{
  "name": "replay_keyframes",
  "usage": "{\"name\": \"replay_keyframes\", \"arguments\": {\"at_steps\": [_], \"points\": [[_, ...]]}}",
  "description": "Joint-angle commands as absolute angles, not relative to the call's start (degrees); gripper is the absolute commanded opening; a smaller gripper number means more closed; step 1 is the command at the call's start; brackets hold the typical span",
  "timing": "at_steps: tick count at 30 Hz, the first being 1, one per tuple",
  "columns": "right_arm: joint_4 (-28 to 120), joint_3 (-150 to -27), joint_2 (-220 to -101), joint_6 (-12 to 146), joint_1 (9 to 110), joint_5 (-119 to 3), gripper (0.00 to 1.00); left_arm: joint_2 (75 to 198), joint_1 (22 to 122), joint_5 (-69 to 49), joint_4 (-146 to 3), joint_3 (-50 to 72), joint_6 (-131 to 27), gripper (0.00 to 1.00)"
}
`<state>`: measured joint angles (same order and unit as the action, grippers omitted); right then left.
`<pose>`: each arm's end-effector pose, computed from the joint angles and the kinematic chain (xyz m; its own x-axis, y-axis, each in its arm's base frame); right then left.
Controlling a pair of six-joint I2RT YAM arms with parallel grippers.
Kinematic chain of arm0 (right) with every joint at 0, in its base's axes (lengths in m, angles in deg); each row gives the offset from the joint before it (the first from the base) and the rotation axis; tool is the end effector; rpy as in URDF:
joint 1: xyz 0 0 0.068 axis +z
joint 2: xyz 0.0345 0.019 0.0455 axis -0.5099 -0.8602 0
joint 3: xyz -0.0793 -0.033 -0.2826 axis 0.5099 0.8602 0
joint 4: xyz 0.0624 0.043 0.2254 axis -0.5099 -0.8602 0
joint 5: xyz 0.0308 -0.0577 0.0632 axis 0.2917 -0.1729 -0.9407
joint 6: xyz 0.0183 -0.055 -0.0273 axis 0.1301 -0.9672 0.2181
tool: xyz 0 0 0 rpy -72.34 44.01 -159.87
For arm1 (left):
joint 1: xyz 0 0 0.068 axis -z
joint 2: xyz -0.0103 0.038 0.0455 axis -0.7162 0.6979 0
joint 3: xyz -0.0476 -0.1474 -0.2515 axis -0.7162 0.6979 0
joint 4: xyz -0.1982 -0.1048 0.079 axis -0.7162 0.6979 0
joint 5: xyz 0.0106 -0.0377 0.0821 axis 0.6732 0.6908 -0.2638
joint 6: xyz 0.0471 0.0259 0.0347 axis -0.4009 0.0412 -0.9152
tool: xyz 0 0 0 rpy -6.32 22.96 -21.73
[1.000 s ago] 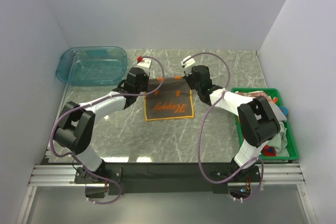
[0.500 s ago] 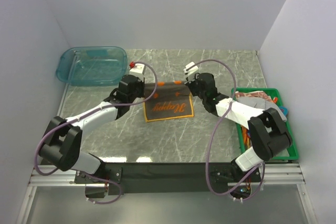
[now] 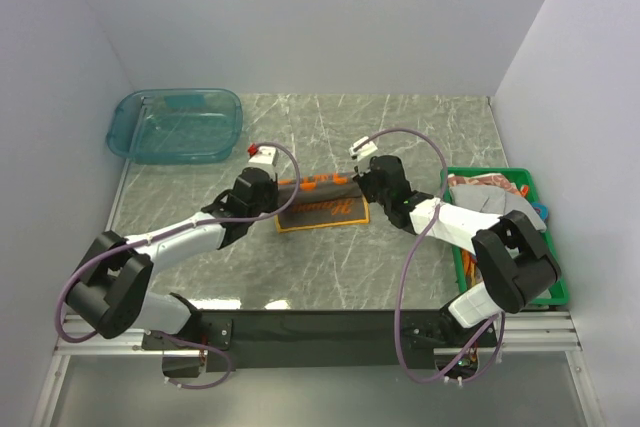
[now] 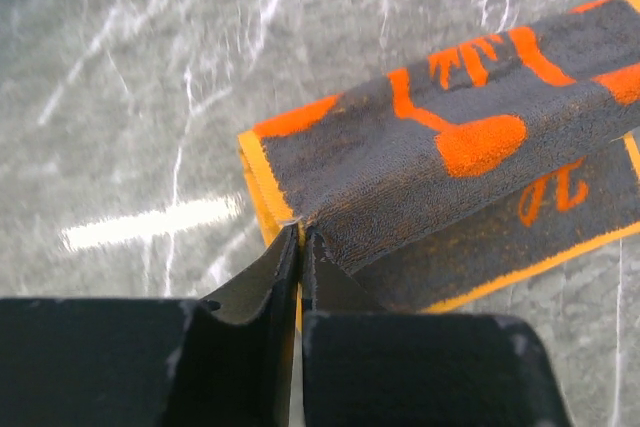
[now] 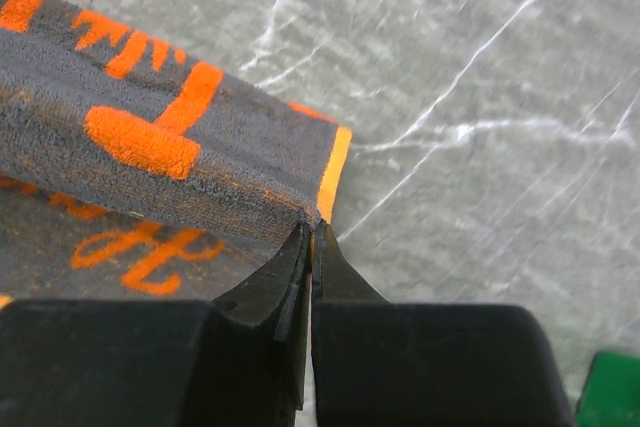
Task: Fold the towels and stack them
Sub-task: Fold the towel
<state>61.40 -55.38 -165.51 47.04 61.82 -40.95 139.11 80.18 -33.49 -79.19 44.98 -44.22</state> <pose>0.2671 0.1524 0.2331 -0.3145 -0.4498 -0.8359 -0.4765 0.8364 -0.2708 0.2324 -0.1437 0.2393 -0.5113 -0.0397 -0.8585 0.2018 0.9655 -0.1648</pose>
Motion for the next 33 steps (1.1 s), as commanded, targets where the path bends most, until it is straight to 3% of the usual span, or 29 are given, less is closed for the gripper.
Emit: {"name": "replay_keyframes", "arguments": {"at_steps": [1,19,28,32,33], "points": [[57.26,-54.73,-164.06,50.18,60.63,-35.20,0.00,138.89,80.37,-39.33,-74.27,45.76,-40.67,0.08],[35.56,-65.28,-170.39,58.10,60.63,-36.08,0.00,145.57,81.34,-41.18,-63.37,42.42,-29.85,0.16],[33.96,-66.33,-172.59,59.95,60.63,-38.54,0.00,145.84,81.42,-41.71,-61.96,40.57,-29.59,0.19],[31.94,-68.35,-173.64,60.29,60.63,-41.69,0.00,144.09,81.42,-40.74,-60.38,39.95,-27.66,0.29],[31.33,-68.44,-173.56,61.60,60.72,-42.49,0.05,142.43,81.51,-40.48,-59.85,40.04,-27.04,0.34]]}}
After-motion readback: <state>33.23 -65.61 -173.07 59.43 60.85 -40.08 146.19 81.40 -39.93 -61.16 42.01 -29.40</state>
